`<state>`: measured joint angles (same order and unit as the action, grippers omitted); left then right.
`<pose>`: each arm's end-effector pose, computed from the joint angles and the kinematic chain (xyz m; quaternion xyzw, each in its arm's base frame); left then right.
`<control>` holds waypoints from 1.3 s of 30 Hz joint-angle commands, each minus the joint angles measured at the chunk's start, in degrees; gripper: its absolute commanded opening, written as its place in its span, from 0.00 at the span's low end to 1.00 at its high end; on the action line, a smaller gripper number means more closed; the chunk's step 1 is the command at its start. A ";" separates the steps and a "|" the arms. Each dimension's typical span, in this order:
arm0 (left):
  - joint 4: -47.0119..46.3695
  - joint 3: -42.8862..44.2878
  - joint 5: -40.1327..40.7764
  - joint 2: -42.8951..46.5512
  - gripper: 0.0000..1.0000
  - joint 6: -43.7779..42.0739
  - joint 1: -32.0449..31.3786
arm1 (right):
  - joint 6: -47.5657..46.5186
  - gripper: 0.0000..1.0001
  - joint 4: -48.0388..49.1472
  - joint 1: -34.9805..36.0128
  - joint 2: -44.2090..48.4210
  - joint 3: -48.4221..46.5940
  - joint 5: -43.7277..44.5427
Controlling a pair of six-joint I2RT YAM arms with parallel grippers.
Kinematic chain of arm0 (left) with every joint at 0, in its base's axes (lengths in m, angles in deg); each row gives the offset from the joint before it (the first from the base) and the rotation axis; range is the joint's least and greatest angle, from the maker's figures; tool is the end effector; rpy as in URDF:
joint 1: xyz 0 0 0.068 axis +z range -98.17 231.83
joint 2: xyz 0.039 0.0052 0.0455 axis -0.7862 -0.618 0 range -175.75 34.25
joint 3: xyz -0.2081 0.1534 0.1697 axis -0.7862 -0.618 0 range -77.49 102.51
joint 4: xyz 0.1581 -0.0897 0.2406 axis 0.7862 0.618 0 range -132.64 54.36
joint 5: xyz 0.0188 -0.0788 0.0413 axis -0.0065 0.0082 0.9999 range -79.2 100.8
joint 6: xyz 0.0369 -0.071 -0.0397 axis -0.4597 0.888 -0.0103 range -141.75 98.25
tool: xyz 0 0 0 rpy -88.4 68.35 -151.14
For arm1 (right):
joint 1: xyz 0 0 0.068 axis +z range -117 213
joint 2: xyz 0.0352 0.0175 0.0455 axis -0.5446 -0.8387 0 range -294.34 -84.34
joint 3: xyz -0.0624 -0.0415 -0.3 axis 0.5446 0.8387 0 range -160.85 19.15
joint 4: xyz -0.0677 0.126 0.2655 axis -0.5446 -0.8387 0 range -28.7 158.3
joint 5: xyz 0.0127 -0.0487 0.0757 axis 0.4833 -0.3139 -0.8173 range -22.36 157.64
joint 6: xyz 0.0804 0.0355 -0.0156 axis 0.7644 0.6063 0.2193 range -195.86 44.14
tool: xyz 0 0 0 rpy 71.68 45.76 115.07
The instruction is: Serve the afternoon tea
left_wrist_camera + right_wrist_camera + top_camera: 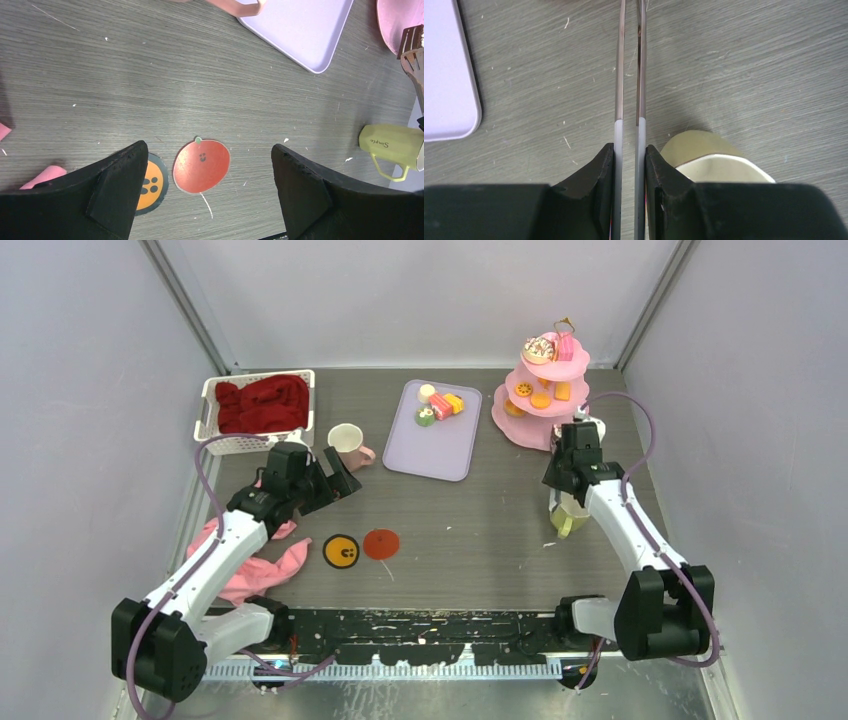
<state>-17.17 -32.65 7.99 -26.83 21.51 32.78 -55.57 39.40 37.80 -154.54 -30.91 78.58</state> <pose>0.2649 -0.0955 0.2525 -0.1815 0.8940 -0.2307 0.3384 0.3083 0.0106 0.2396 0.1587 0.9195 -0.0116 0.3594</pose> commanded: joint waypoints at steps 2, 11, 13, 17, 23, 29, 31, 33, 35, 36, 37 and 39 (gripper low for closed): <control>-2.49 0.44 -0.09 1.67 0.92 -0.11 0.31 | 0.36 0.01 8.10 -2.65 -0.71 -3.30 -1.48; -2.62 1.25 0.17 0.71 0.92 -0.41 0.32 | -2.88 0.01 12.66 -6.86 -7.88 -7.41 -5.51; -2.62 1.55 0.30 0.55 0.92 -0.61 0.25 | -3.65 0.01 13.50 -8.31 -9.95 -8.49 -6.40; -2.43 1.71 0.30 -0.04 0.92 -0.73 0.30 | -7.14 0.01 15.98 -10.26 -13.77 -10.03 -10.33; -2.82 1.53 0.12 -1.27 0.93 -0.38 0.28 | -11.98 0.01 18.65 -12.02 -18.56 -12.46 -17.30; -2.61 2.36 0.39 -2.02 0.92 -0.41 0.34 | -15.56 0.01 19.25 -12.23 -22.43 -14.69 -21.18; -2.79 2.09 0.29 -2.18 0.92 -0.14 0.37 | -16.07 0.01 20.30 -12.35 -23.82 -14.92 -21.93; -2.81 1.93 0.18 -2.42 0.93 -0.03 0.41 | -16.26 0.01 20.35 -12.36 -25.15 -15.79 -23.30; -2.72 1.90 0.21 -2.40 0.93 -0.01 0.34 | -15.85 0.01 20.61 -12.36 -25.68 -15.90 -23.58; -2.64 1.85 0.33 -2.38 0.93 0.04 0.35 | -15.55 0.01 21.09 -12.40 -25.63 -15.63 -23.59; -2.55 1.91 0.54 -2.26 0.92 -0.02 0.37 | -15.23 0.01 21.58 -12.36 -25.42 -15.21 -23.67; -2.66 1.80 0.68 -2.13 0.92 0.05 0.39 | -14.18 0.01 23.12 -12.37 -24.69 -14.06 -23.23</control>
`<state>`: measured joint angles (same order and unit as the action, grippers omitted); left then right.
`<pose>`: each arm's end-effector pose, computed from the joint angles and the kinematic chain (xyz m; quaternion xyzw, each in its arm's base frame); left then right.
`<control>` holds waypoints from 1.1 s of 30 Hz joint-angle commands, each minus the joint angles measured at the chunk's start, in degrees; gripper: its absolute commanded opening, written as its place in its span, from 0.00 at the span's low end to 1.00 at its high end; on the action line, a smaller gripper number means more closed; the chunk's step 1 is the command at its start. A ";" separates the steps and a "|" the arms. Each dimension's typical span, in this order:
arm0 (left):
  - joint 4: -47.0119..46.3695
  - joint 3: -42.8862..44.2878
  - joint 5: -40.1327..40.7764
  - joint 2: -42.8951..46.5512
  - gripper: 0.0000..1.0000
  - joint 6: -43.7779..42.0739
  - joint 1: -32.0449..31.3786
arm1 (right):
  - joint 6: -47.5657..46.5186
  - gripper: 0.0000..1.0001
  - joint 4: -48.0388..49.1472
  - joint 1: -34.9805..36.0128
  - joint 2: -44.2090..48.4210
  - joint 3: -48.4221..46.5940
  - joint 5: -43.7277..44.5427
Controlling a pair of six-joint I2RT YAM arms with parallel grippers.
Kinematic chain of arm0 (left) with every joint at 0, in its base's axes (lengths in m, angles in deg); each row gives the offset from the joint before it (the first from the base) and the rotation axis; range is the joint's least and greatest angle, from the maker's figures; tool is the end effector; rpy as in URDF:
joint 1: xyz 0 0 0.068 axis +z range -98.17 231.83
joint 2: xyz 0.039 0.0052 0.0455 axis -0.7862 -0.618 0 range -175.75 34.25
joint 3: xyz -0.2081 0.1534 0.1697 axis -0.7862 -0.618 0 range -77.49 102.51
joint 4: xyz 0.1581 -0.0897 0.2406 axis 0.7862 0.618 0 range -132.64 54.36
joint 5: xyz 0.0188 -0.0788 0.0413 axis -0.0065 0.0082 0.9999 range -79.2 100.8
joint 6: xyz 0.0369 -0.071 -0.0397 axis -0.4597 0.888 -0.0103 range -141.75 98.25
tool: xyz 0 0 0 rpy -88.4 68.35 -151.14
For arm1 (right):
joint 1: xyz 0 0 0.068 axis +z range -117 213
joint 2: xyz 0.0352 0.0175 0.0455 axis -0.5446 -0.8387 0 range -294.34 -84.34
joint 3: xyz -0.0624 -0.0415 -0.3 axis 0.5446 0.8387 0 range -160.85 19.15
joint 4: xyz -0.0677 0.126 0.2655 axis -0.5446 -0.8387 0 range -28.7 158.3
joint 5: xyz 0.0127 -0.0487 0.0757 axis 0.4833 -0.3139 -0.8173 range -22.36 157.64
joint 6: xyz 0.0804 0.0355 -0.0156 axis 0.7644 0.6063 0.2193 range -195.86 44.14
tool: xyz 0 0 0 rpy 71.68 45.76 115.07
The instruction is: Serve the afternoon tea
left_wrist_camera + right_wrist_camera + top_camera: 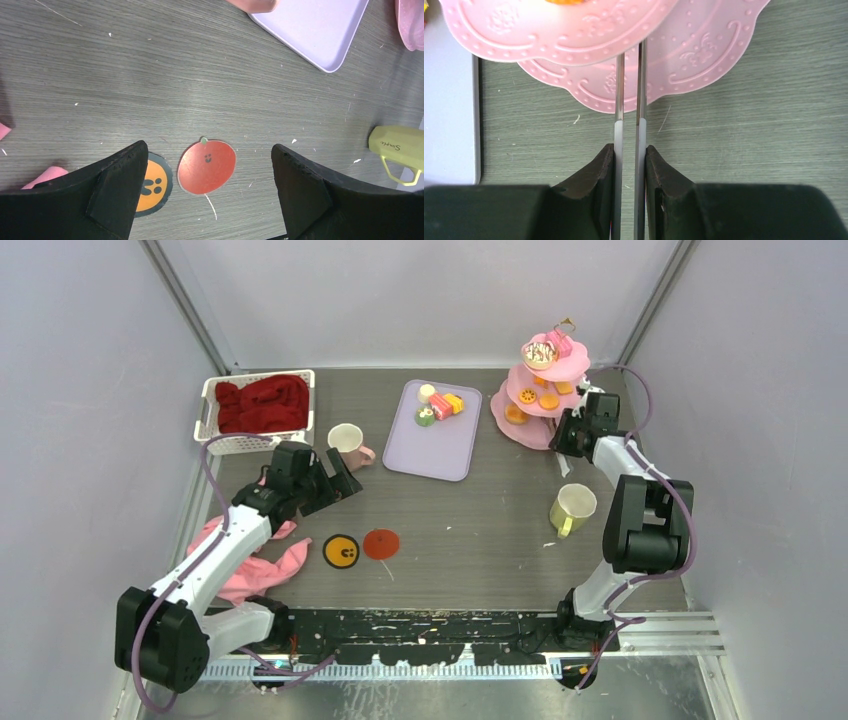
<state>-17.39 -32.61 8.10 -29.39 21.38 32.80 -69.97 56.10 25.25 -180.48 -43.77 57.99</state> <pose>0.2711 -0.0974 0.2414 -0.1832 0.9019 -0.2202 0.3233 0.4304 -0.0452 0.1974 0.0778 0.9192 0.0716 0.3792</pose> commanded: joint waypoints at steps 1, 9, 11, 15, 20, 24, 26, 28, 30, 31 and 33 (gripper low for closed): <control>-2.49 1.80 0.57 0.42 0.92 0.19 0.35 | 0.78 0.03 7.03 0.18 1.56 -0.65 -2.02; -2.41 1.53 0.15 0.33 0.93 0.28 0.38 | 3.18 0.41 8.00 0.19 3.94 2.15 0.61; -2.48 1.52 0.15 0.56 0.93 0.28 0.36 | 3.46 0.46 8.19 0.19 4.92 2.83 1.12; -2.67 1.68 -0.19 0.45 0.93 0.20 0.33 | 4.16 0.50 7.26 0.18 6.46 3.20 1.99; -2.83 1.87 -0.69 0.71 0.92 -0.06 0.35 | 5.93 0.49 3.78 0.19 10.40 3.91 3.03; -3.31 1.82 -1.64 0.28 0.93 -0.29 0.37 | 8.19 0.43 -1.41 0.19 13.95 5.07 3.11; -3.45 1.98 -2.14 0.05 0.93 -0.45 0.34 | 8.96 0.38 -3.20 0.19 15.69 6.50 2.35; -3.44 2.03 -2.39 0.09 0.92 -0.72 0.32 | 9.77 0.34 -4.55 0.27 18.00 8.47 1.78; -3.55 1.96 -2.43 0.22 0.92 -0.90 0.33 | 10.00 0.29 -5.75 0.35 20.45 10.19 1.45; -3.52 1.91 -2.53 0.26 0.92 -0.94 0.37 | 9.84 0.26 -6.44 0.54 21.58 10.86 1.53; -3.71 1.85 -2.55 0.43 0.93 -0.99 0.37 | 9.73 0.20 -7.84 0.94 23.91 11.90 1.99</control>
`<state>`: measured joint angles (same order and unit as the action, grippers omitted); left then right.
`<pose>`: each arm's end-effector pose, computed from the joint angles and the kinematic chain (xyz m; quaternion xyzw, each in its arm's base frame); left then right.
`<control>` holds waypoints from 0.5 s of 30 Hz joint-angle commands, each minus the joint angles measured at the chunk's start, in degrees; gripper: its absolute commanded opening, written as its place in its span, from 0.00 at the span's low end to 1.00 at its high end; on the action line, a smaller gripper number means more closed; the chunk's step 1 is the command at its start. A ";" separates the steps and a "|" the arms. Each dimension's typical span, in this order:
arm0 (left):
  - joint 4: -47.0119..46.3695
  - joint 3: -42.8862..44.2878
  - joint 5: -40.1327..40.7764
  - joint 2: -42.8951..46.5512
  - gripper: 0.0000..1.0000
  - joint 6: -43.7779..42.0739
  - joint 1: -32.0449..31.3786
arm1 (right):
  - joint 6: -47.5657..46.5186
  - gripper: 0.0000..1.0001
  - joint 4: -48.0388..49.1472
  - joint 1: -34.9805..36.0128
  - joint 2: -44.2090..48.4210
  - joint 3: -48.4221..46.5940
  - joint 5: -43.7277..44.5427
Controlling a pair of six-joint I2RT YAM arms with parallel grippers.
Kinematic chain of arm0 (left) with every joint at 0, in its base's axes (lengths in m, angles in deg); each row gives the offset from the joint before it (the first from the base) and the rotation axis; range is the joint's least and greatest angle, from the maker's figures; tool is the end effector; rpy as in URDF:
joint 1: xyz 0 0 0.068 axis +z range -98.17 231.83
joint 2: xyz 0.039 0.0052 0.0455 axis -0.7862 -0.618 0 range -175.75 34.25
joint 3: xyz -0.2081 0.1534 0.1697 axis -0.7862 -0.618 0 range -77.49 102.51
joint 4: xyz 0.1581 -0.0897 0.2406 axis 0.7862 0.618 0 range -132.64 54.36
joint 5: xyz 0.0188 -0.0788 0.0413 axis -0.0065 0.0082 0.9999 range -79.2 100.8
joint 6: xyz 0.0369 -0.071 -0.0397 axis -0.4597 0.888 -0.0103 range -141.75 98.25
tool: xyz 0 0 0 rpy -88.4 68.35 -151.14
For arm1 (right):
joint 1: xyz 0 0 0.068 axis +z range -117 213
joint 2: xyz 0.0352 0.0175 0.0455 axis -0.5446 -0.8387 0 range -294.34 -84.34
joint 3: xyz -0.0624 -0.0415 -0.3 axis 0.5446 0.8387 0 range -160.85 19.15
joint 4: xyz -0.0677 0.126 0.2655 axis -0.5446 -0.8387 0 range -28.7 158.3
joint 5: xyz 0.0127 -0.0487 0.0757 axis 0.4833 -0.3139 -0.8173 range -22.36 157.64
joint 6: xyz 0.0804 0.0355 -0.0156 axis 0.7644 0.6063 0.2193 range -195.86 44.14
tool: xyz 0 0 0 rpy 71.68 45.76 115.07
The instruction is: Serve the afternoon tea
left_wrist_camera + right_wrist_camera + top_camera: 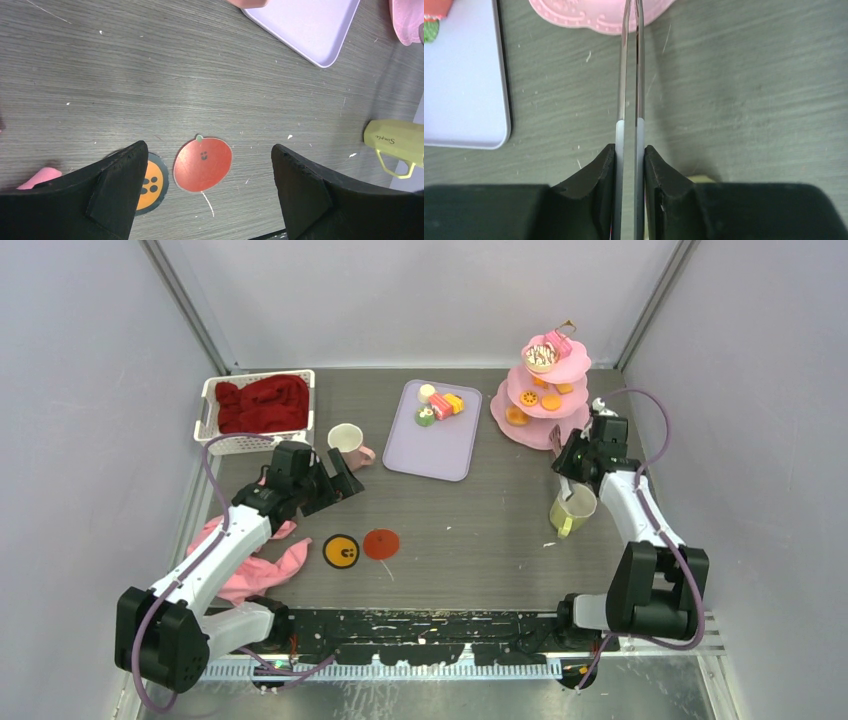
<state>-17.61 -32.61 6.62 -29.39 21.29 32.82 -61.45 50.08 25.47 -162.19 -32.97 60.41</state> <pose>0.2707 -0.0993 0.2419 -0.1774 0.9020 -0.2309 0.3188 0.3499 -0.0363 0.2313 0.1506 0.9064 0.0813 0.3862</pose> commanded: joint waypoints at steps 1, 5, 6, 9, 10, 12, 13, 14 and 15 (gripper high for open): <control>-3.83 1.61 -1.13 0.52 0.92 -0.80 0.32 | 1.23 0.17 -2.37 0.88 6.58 1.30 -0.75; -4.55 1.26 -2.12 0.18 0.92 0.00 0.32 | 0.43 0.11 -6.69 3.42 9.68 -0.31 -1.23; -4.60 1.23 -2.14 0.17 0.92 0.09 0.36 | -0.20 0.09 -7.71 5.03 10.13 -0.75 -0.95; -4.41 1.26 -1.54 0.50 0.92 -0.10 0.37 | -1.55 0.06 -10.76 12.86 10.79 -2.43 2.06; -4.27 1.26 -1.20 0.47 0.92 -0.15 0.36 | -1.42 0.06 -10.82 15.58 10.83 -2.80 2.61; -3.85 1.49 -0.84 0.44 0.92 -0.32 0.31 | -0.44 0.07 -10.14 20.66 10.27 -3.83 3.44; -3.73 1.54 -0.83 0.44 0.92 -0.20 0.35 | -0.03 0.08 -9.49 23.40 9.67 -4.62 4.20; -3.64 1.49 -0.83 0.44 0.92 -0.13 0.30 | 0.46 0.09 -8.80 25.92 8.93 -5.52 5.02; -3.68 1.50 -0.82 0.59 0.92 -0.09 0.36 | 0.75 0.10 -7.84 28.04 7.89 -6.45 5.63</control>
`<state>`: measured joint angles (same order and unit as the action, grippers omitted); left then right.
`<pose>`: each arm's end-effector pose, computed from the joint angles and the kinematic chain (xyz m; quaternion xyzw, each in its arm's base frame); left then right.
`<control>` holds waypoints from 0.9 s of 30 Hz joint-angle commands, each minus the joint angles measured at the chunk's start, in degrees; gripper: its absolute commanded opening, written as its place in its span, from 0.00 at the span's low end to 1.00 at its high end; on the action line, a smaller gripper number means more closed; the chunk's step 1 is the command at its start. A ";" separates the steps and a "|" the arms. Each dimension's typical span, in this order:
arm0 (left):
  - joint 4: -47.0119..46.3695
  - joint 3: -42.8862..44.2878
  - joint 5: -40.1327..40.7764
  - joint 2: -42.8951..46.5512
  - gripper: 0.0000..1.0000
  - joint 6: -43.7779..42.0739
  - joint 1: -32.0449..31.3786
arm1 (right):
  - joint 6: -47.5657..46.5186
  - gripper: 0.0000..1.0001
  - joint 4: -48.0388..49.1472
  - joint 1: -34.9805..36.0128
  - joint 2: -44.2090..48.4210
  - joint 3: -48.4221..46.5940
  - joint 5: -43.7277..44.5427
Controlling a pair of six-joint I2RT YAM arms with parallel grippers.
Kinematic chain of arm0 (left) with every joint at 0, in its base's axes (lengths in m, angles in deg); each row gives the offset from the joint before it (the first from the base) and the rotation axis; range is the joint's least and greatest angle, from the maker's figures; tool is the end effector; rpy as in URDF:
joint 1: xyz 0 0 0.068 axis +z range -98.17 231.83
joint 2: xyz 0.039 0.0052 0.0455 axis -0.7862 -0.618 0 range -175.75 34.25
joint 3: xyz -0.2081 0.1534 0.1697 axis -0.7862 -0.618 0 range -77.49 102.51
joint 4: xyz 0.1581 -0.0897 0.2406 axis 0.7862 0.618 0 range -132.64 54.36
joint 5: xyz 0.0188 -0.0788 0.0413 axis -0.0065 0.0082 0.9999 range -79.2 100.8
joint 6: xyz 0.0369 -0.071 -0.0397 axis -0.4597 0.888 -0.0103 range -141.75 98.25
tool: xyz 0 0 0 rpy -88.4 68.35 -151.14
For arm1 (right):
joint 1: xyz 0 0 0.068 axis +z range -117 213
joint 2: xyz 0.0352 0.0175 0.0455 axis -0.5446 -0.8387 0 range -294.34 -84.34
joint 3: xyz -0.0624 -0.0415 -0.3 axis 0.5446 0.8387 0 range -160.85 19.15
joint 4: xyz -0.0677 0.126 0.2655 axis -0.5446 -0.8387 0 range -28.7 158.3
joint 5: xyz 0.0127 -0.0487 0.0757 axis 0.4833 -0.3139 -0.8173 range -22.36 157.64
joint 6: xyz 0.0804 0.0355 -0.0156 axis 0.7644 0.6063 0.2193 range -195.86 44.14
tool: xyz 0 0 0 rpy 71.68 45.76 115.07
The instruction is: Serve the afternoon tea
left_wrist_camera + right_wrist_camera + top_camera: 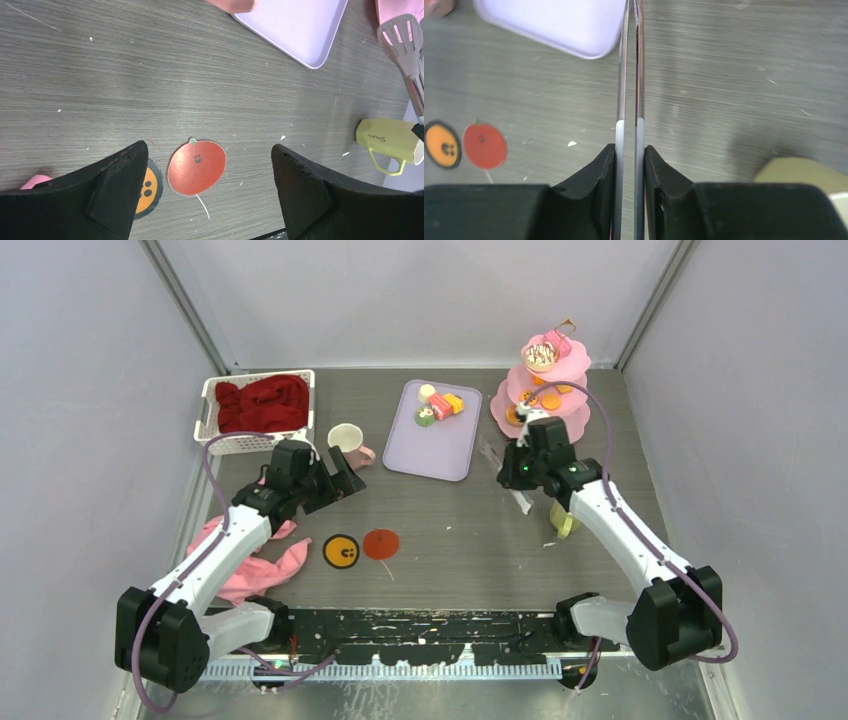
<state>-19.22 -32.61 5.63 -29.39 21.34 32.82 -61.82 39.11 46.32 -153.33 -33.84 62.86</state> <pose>0.2730 -0.1016 0.2452 -0.1727 0.8970 -0.2441 0.3256 0.3028 0.0784 0.2646 -0.0101 0.9238 0.1275 0.3610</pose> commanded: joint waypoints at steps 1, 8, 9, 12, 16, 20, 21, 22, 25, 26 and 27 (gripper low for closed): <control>-1.98 1.44 0.16 0.70 0.92 -0.04 0.33 | 1.42 0.11 4.02 9.03 -2.21 -6.60 3.55; -0.14 1.15 1.70 2.89 0.92 -0.20 0.36 | 1.71 0.22 9.74 16.78 -15.28 -15.63 5.99; -0.13 0.97 1.81 3.12 0.92 -0.20 0.36 | 1.96 0.24 10.03 17.28 -17.07 -17.09 6.70; 0.32 1.03 2.00 3.28 0.92 -0.11 0.36 | 3.01 0.26 11.29 17.52 -22.17 -21.08 8.38; 0.70 1.45 2.33 2.96 0.92 -0.24 0.35 | 3.08 0.30 11.91 18.02 -27.99 -24.71 10.18; 0.75 1.55 2.62 2.50 0.92 -0.24 0.36 | 1.76 0.34 9.44 19.21 -33.46 -28.91 13.19; 0.75 1.59 2.65 2.22 0.92 -0.28 0.36 | 1.37 0.36 9.15 19.68 -34.31 -29.78 14.10; 0.75 1.61 2.66 2.04 0.92 -0.23 0.35 | 1.08 0.37 9.11 19.99 -35.37 -30.45 14.81; 0.66 1.70 2.71 1.60 0.92 -0.20 0.33 | 0.28 0.41 8.04 20.63 -37.51 -32.34 16.65; 0.66 1.75 2.83 1.50 0.93 -0.20 0.33 | 0.05 0.41 7.69 20.68 -38.06 -32.90 16.79; 0.59 1.78 2.90 1.38 0.92 -0.20 0.30 | -0.24 0.42 7.72 20.76 -38.40 -33.11 16.74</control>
<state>-17.96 -32.61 7.64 -27.66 21.34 32.82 -60.48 45.89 66.21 -191.50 -62.52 76.28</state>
